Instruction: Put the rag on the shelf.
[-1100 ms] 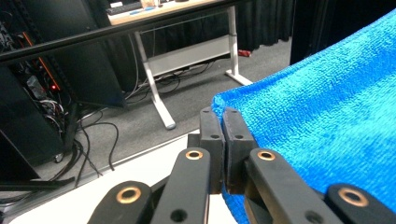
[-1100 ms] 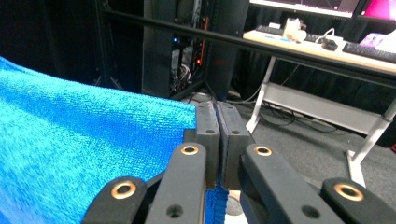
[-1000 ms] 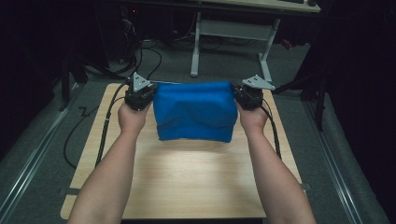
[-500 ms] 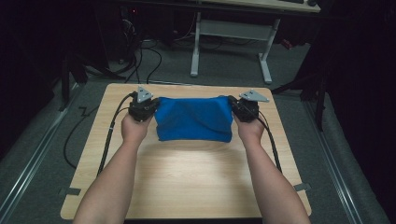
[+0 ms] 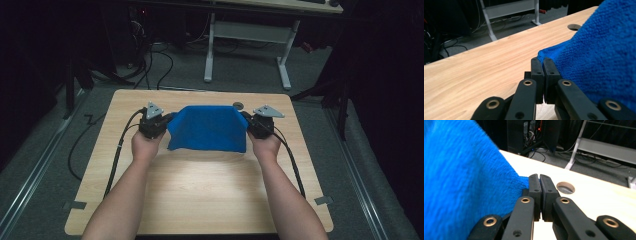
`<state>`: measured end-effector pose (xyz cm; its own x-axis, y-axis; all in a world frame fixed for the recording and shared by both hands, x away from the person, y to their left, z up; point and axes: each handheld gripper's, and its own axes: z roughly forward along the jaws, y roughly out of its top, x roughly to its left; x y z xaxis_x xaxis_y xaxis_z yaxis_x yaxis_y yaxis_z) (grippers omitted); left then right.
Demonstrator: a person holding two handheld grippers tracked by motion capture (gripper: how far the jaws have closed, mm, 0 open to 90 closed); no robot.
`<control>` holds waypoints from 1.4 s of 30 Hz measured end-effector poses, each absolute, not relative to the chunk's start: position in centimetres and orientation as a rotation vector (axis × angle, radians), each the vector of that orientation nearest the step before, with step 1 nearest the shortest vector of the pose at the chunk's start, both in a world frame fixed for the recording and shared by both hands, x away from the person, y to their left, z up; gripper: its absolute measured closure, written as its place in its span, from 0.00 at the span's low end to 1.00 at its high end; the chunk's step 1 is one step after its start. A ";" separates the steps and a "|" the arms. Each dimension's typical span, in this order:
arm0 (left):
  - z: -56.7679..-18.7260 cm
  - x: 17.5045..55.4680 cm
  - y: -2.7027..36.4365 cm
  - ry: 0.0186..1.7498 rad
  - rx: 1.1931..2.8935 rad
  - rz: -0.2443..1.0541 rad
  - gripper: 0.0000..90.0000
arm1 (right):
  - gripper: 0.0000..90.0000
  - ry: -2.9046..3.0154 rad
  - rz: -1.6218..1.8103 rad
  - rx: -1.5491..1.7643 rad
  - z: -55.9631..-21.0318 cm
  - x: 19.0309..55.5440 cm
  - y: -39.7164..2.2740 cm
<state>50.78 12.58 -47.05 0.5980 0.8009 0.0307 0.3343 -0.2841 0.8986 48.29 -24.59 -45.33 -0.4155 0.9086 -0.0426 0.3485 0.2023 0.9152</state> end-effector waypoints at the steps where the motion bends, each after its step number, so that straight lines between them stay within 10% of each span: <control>1: -47.2 50.7 12.6 0.912 1.873 0.606 0.99 | 0.99 1.884 1.190 1.167 -45.5 48.2 -24.6; 42: -50.6 49.3 13.4 1.007 1.872 0.520 0.85 | 0.90 1.903 1.153 1.254 -49.5 46.9 -25.1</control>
<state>49.30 13.40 -50.56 0.5764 0.8154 -0.0541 0.4280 -0.2449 0.8700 46.86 -25.08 -49.50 -0.3907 0.9205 -0.0069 0.4201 0.1850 0.8884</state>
